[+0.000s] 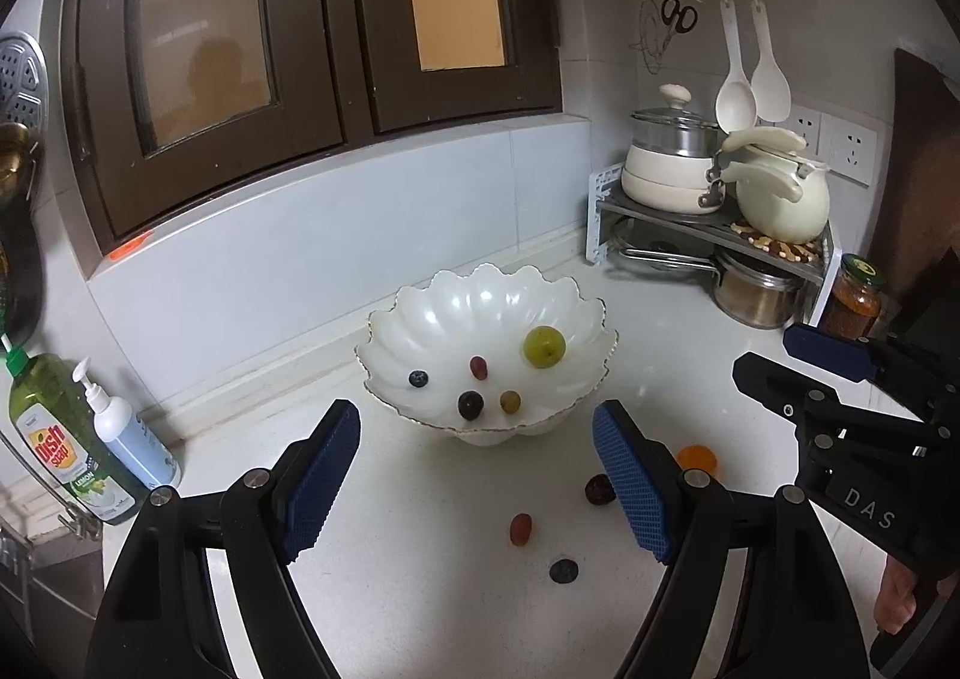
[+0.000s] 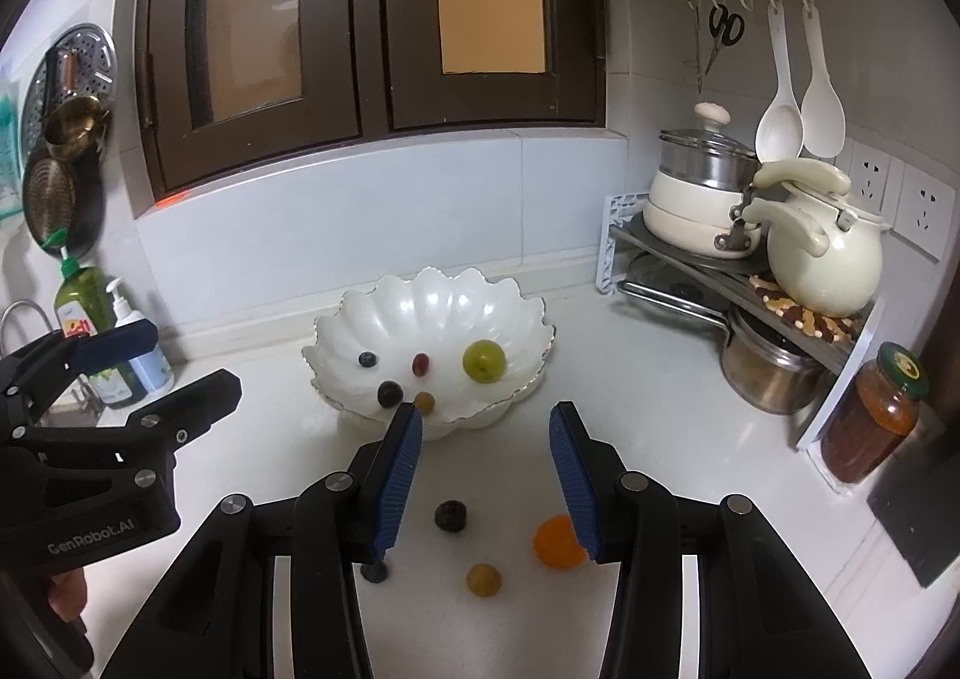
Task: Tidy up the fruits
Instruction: 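Move both tools back from the bowl toward the remaining counter fruits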
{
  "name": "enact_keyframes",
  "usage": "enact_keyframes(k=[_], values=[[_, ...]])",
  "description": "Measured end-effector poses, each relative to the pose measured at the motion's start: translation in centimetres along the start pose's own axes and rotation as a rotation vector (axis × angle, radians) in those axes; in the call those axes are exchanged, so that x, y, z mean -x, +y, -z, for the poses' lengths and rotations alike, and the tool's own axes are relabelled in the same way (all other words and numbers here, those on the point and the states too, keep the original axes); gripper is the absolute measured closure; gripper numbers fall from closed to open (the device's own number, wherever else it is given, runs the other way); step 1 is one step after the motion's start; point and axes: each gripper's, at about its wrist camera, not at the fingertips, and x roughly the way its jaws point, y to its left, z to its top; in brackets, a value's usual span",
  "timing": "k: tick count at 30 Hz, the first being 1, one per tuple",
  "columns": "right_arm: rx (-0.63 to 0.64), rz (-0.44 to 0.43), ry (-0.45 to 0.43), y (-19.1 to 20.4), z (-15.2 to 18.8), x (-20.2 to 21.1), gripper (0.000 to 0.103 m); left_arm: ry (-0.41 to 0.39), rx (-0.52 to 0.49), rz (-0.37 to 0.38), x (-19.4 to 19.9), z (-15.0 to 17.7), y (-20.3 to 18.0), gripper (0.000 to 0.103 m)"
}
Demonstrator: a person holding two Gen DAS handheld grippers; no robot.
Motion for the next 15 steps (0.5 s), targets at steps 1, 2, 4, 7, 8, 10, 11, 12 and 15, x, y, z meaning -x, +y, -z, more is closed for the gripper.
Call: enact_keyframes(k=[1,2,4,7,8,10,11,12,15], values=[[0.0,-0.004,0.004,0.0,0.2,0.0,0.057,0.004,0.003,0.005,0.0,0.2,-0.1,0.023],[-0.001,-0.007,0.006,0.1,0.5,0.1,0.057,0.008,0.006,0.015,0.0,0.5,-0.1,0.023],[0.0,-0.014,0.009,0.1,0.9,0.1,0.057,0.016,0.011,0.024,-0.2,0.9,-0.1,0.023],[0.01,-0.007,0.018,0.3,1.6,-0.1,0.057,0.025,0.003,0.026,-0.4,1.7,-0.3,0.023],[0.01,-0.005,0.025,0.4,1.9,-0.2,0.057,0.031,-0.004,0.025,-0.5,2.0,-0.5,0.023],[0.013,-0.009,0.037,0.4,2.3,-0.3,0.057,0.044,-0.012,0.034,-0.7,2.7,-0.6,0.023],[0.014,-0.007,0.044,0.5,2.6,-0.5,0.057,0.05,-0.014,0.034,-0.8,3.0,-0.7,0.023],[0.015,-0.005,0.047,0.5,2.8,-0.5,0.057,0.06,-0.014,0.032,-1.0,3.3,-0.8,0.023],[0.023,-0.01,0.068,0.8,3.6,-0.9,0.057,0.084,0.0,0.042,-1.5,4.3,-0.8,0.024]])
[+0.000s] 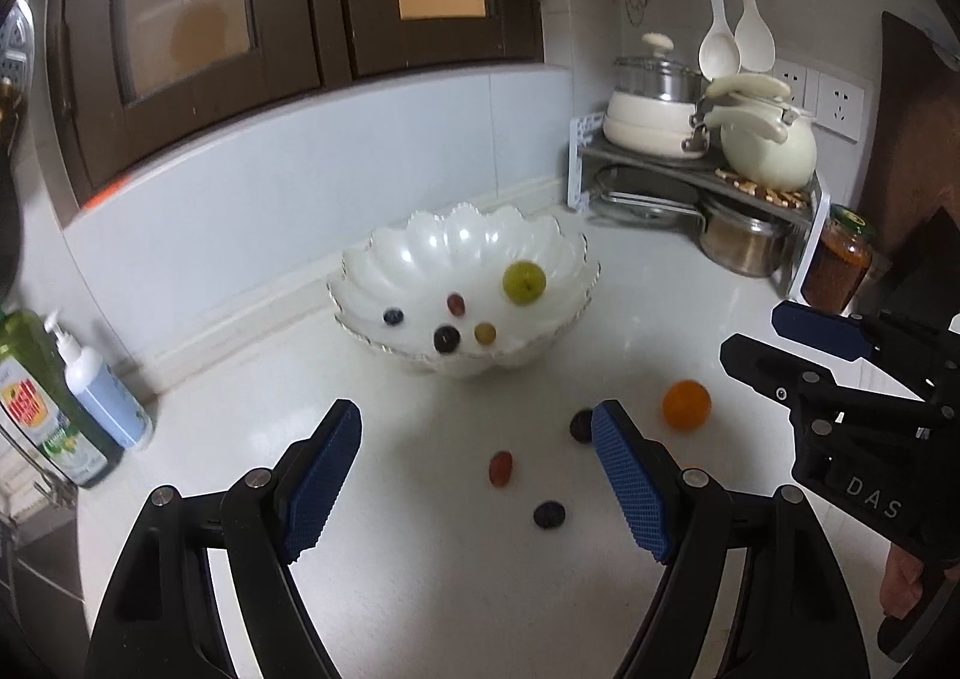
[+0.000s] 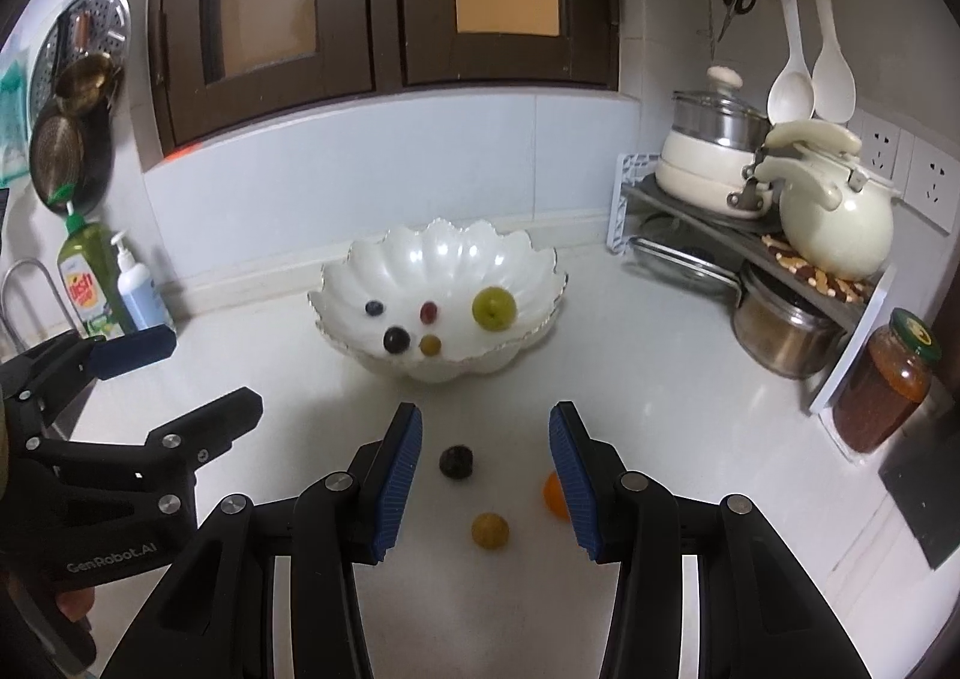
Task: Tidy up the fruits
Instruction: 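Move both tools back from the bowl toward the remaining counter fruits, then lower left tool toward another black plum while right tool approaches an olive-brown fruit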
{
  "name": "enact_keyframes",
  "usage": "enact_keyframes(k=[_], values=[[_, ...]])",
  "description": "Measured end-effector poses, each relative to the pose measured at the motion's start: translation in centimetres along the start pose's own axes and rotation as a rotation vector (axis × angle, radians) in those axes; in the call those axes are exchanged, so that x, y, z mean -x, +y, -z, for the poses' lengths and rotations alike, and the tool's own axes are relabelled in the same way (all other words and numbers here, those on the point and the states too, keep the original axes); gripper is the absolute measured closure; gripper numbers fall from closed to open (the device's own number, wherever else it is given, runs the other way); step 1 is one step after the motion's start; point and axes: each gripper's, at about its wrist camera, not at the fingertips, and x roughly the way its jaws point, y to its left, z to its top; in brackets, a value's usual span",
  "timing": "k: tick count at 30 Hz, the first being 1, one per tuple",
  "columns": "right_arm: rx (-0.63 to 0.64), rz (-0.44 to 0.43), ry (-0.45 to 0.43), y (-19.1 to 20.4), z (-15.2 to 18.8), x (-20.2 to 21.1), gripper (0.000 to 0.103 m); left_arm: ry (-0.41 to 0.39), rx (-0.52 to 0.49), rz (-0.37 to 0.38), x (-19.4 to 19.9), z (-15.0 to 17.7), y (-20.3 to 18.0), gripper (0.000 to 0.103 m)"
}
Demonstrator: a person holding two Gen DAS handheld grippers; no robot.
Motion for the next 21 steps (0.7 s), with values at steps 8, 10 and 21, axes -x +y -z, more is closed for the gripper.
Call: enact_keyframes(k=[8,10,21], values=[[0.008,-0.006,0.055,0.3,1.8,-1.6,0.057,0.043,-0.025,-0.001,-1.7,2.3,-0.4,0.026],[0.009,-0.003,0.071,0.3,2.3,-2.0,0.057,0.054,-0.03,0.004,-2.2,2.9,-0.5,0.027],[-0.015,-0.022,0.156,0.1,4.5,-4.4,0.057,0.118,-0.027,0.042,-4.6,5.1,-0.6,0.032]])
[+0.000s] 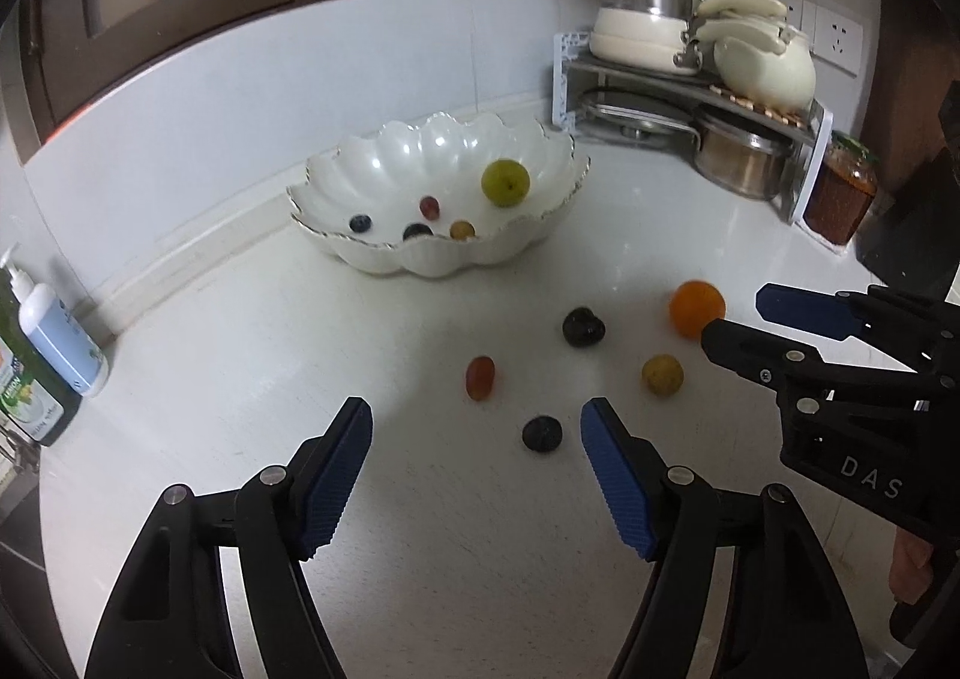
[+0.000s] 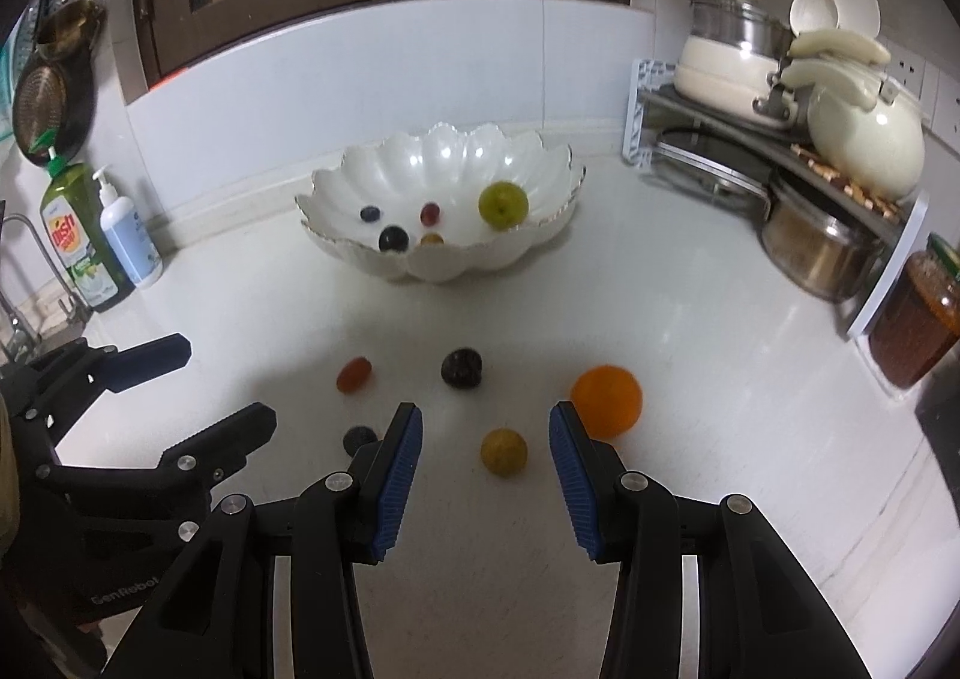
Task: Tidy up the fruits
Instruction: 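Lower left tool toward another black plum while right tool approaches an olive-brown fruit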
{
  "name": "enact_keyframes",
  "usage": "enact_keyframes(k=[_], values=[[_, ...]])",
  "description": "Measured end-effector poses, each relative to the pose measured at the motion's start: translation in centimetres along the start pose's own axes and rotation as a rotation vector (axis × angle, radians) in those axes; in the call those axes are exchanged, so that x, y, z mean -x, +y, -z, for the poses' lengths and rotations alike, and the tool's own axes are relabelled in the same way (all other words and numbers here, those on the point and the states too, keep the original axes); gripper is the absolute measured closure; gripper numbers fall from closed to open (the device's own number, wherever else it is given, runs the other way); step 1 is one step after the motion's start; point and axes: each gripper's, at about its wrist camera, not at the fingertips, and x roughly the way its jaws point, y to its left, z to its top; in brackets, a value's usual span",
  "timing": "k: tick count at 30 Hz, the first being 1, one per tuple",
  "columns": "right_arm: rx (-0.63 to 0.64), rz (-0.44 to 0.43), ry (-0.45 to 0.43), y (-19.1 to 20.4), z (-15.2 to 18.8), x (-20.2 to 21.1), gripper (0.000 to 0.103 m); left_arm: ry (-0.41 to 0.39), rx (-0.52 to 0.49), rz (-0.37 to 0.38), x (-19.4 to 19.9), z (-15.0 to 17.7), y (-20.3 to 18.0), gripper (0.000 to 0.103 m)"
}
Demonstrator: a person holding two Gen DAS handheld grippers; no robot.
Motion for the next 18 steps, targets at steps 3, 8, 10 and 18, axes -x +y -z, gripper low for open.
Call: enact_keyframes(k=[3,8,10,18], values=[[-0.006,-0.004,0.021,-0.1,0.4,-0.7,0.057,0.019,-0.005,0.013,-0.9,0.4,-0.2,0.035],[-0.011,-0.008,0.054,-0.4,1.0,-2.0,0.057,0.038,-0.013,0.03,-2.1,0.9,-0.6,0.04],[-0.013,-0.012,0.069,-0.5,1.3,-2.5,0.057,0.044,-0.018,0.036,-2.5,1.1,-0.8,0.042],[-0.021,-0.019,0.094,-1.0,1.7,-4.0,0.057,0.065,-0.029,0.065,-4.0,1.6,-1.6,0.047]])
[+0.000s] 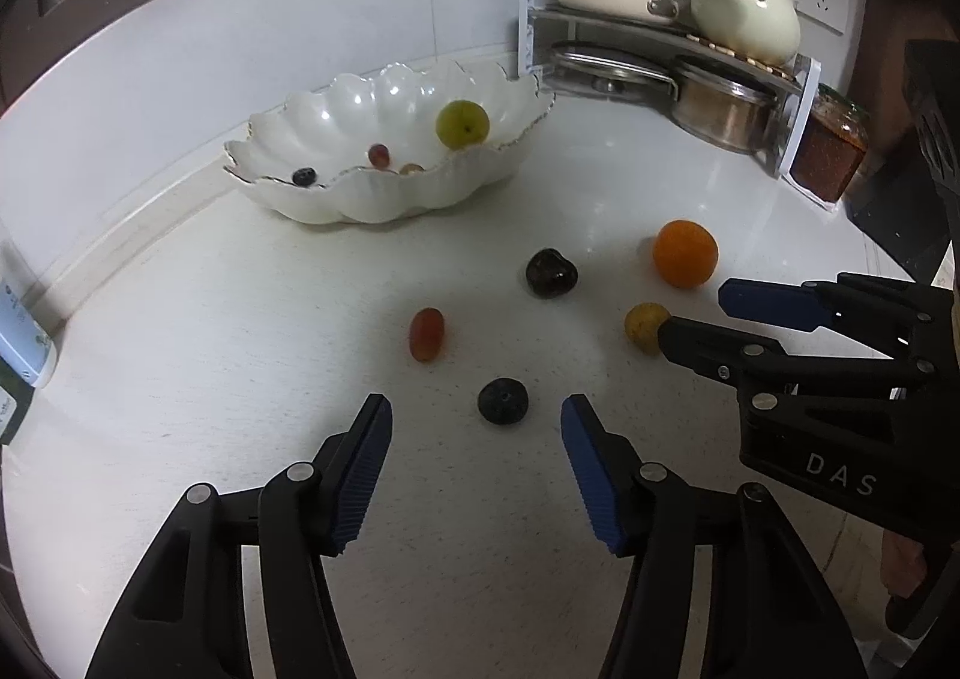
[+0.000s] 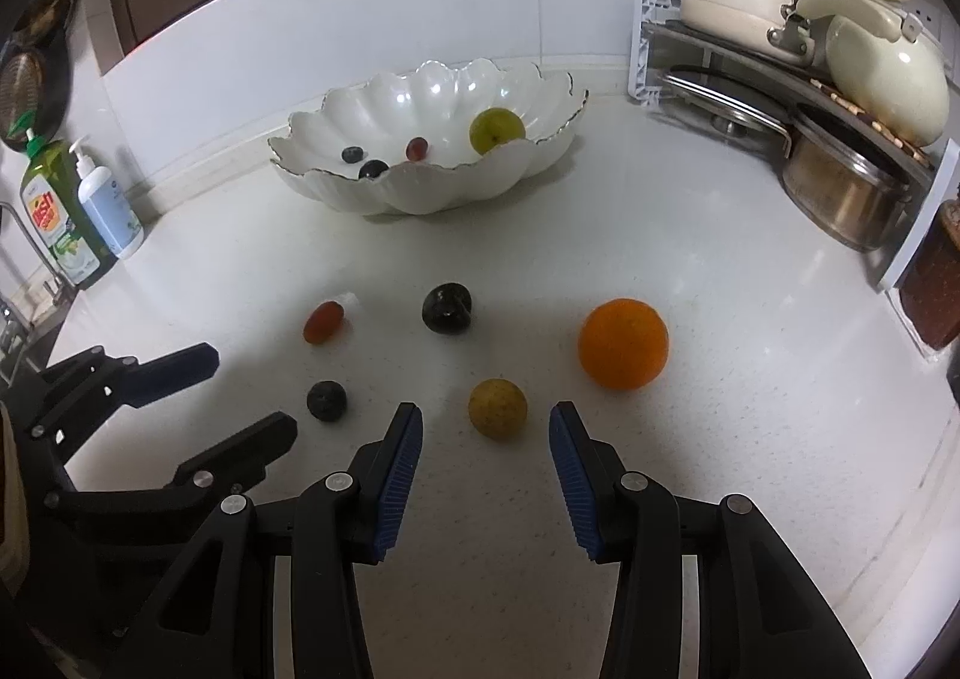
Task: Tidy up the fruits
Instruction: 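Lower left tool toward another black plum while right tool approaches an olive-brown fruit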
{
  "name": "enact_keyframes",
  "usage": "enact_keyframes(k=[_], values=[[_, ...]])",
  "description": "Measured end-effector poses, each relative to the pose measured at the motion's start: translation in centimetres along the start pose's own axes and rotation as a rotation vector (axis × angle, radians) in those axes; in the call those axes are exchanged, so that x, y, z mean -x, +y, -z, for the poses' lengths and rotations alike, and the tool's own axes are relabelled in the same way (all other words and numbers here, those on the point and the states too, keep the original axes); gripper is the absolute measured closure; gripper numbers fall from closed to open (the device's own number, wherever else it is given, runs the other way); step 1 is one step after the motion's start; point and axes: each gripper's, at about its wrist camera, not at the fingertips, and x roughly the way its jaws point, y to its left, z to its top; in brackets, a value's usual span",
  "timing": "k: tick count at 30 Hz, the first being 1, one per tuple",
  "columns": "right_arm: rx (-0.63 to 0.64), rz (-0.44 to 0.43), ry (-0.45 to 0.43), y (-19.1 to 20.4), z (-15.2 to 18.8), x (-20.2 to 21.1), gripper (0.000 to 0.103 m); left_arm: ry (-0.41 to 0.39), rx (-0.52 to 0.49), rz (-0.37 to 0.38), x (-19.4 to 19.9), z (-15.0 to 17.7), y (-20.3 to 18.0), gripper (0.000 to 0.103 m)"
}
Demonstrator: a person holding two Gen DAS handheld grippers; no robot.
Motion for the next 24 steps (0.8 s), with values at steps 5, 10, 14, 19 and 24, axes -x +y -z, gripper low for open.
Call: enact_keyframes(k=[5,10,14,19,24], values=[[0.001,-0.005,0.01,-0.2,0.1,-0.8,0.057,0.024,0.02,0.017,-1.3,0.0,0.1,0.054],[-0.008,-0.01,0.017,-0.5,0.3,-1.5,0.057,0.038,0.031,0.021,-2.3,-0.1,0.0,0.056],[-0.007,-0.016,0.025,-0.7,0.4,-2.0,0.058,0.049,0.029,0.024,-2.9,0.0,-0.3,0.061],[-0.002,-0.019,0.032,-0.9,0.4,-2.4,0.058,0.06,0.027,0.028,-3.5,0.1,-0.7,0.066],[0.008,-0.027,0.037,-0.9,0.4,-2.8,0.058,0.068,0.033,0.028,-3.9,0.2,-0.6,0.069]])
